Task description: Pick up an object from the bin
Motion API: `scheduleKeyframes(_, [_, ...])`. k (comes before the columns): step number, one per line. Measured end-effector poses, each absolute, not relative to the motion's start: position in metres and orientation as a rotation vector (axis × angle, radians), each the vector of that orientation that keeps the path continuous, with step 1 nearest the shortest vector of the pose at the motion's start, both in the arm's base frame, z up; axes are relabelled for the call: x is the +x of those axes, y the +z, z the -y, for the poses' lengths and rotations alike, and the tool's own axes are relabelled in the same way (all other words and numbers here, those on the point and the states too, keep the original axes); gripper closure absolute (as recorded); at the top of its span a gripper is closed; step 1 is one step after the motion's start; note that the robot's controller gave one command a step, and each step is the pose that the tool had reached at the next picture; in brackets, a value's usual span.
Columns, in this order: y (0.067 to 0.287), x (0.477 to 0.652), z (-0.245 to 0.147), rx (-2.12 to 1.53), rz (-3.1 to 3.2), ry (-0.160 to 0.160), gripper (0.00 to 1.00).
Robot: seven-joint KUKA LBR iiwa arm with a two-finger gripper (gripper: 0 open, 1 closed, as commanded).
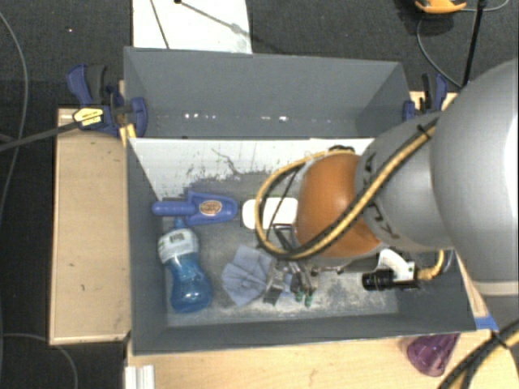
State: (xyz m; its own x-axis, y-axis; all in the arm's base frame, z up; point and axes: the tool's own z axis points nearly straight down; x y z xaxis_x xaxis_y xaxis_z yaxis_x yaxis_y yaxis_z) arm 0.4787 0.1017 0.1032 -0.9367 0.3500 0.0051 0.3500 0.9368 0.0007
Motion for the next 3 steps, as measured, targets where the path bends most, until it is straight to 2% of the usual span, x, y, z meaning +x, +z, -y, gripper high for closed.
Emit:
scheduleKeyframes(2, [0.142, 0.481, -0.102, -0.552, 3.097, -0.009, 1.00])
scheduleKeyframes(3, [0.152, 0.481, -0.102, -0.549, 3.096, -0.008, 1.00])
